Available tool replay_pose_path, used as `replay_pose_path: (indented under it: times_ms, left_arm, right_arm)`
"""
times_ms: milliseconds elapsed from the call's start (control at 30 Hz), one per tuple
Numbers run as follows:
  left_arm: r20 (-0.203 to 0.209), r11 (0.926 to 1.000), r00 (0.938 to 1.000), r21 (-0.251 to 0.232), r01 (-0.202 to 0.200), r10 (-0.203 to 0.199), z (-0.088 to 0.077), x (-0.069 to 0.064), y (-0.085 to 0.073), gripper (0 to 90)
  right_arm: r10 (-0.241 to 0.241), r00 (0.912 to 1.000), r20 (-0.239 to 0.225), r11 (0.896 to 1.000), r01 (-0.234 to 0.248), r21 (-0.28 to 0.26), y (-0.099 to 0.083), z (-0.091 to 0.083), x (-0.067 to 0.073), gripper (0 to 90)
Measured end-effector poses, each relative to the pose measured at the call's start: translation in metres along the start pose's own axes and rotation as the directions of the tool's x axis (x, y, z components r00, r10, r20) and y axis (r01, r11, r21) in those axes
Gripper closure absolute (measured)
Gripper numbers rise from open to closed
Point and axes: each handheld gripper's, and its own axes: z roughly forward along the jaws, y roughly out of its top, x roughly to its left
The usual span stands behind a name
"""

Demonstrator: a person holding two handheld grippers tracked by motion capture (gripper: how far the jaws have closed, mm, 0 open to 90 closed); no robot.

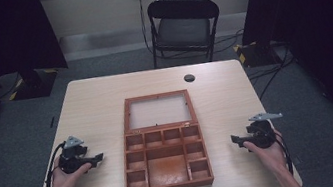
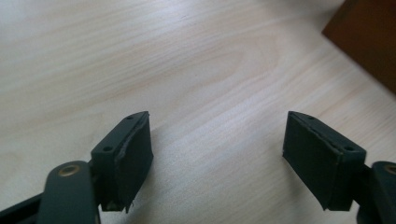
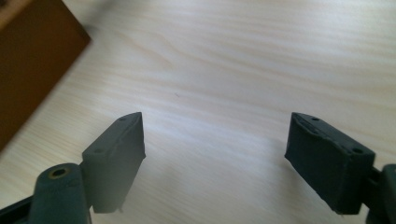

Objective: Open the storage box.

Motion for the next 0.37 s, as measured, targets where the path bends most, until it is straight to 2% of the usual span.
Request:
replay_pose_path:
  times_ms: [33,67,100,167,233,267,367]
  left_arm:
    - [-0.011,0.9997,0.9999,-0.022,-0.005,0.005,0.0,-0.002,-0.001,21.5]
    - [-0.009,0.9996,0.9999,-0.028,0.004,-0.004,0.001,-0.002,-0.003,21.2]
    - [-0.006,0.998,0.9998,-0.06,0.02,-0.021,0.003,-0.002,-0.006,19.8]
    - [-0.013,0.998,0.9996,-0.058,0.026,-0.027,0.003,-0.002,-0.006,16.8]
    - [-0.026,0.9982,0.9992,-0.051,0.03,-0.032,0.003,-0.002,-0.006,14.2]
    - [-0.028,0.9984,0.9992,-0.05,0.028,-0.029,0.003,-0.002,-0.006,13.8]
    - [-0.027,0.9983,0.9992,-0.05,0.029,-0.031,0.003,-0.002,-0.006,13.6]
  right_arm:
    - [-0.006,0.9998,0.018,1.0,0.006,0.012,-0.003,0.002,-0.001,16.0]
    - [-0.013,0.9994,0.033,1.0,0.013,0.025,-0.005,0.004,-0.002,14.6]
    - [-0.02,0.9986,0.049,1.0,0.019,0.015,-0.007,0.004,-0.002,14.7]
    - [-0.034,0.9967,0.073,0.999,0.034,0.002,-0.01,0.004,0.001,13.9]
    - [-0.074,0.992,0.102,0.997,0.076,-0.019,-0.014,0.007,0.005,11.8]
    - [-0.073,0.992,0.103,0.996,0.077,-0.035,-0.016,0.008,0.005,11.0]
    - [-0.072,0.9919,0.105,0.996,0.076,-0.035,-0.016,0.008,0.005,11.0]
